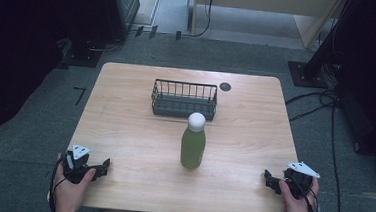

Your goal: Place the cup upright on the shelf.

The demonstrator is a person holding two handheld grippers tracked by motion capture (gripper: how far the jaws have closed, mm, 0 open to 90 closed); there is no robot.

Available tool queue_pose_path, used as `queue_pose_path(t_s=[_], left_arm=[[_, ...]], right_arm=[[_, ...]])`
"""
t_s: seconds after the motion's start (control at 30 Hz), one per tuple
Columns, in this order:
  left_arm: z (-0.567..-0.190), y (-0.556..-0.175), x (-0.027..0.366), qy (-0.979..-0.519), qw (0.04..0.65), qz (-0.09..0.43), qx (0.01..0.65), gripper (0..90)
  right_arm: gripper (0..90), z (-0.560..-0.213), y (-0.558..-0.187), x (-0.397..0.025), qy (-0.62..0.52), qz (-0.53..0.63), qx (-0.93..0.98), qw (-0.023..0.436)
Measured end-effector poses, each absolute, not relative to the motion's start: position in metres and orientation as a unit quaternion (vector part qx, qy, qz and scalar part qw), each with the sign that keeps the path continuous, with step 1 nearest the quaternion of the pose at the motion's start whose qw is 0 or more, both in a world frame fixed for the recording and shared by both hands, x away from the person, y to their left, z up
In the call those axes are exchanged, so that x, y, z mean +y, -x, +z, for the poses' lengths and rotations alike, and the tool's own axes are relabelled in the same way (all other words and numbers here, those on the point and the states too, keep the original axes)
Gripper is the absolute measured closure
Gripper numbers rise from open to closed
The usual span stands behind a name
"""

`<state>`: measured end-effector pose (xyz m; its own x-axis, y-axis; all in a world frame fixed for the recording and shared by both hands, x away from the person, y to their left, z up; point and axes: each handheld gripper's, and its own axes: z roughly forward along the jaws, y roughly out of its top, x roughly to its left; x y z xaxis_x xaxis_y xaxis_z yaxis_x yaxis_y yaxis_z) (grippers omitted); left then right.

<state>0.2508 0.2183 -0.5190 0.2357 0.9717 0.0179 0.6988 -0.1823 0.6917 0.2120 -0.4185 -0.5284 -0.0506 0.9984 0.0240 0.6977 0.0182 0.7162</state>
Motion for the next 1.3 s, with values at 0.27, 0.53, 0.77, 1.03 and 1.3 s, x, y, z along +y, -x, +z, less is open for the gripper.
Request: queue_pose_path(t_s=[0.27,0.53,0.77,1.03,1.3], left_arm=[[-0.519,-0.252,0.215,-0.723,0.286,0.241,0.582,0.3],[-0.519,-0.253,0.216,-0.722,0.284,0.24,0.584,0.0],[-0.519,-0.253,0.216,-0.722,0.284,0.24,0.584,0.0],[-0.519,-0.253,0.216,-0.722,0.284,0.24,0.584,0.0],[-0.519,-0.253,0.216,-0.722,0.284,0.24,0.584,0.0]], right_arm=[[3.2,-0.516,-0.205,-0.412,-0.628,0.309,0.668,0.253],[3.6,-0.493,-0.202,-0.387,-0.601,0.345,0.674,0.254],[4.0,-0.48,-0.207,-0.36,-0.581,0.361,0.685,0.249],[4.9,-0.469,-0.212,-0.336,-0.562,0.378,0.696,0.239],[5.3,-0.46,-0.215,-0.314,-0.54,0.391,0.708,0.233]])
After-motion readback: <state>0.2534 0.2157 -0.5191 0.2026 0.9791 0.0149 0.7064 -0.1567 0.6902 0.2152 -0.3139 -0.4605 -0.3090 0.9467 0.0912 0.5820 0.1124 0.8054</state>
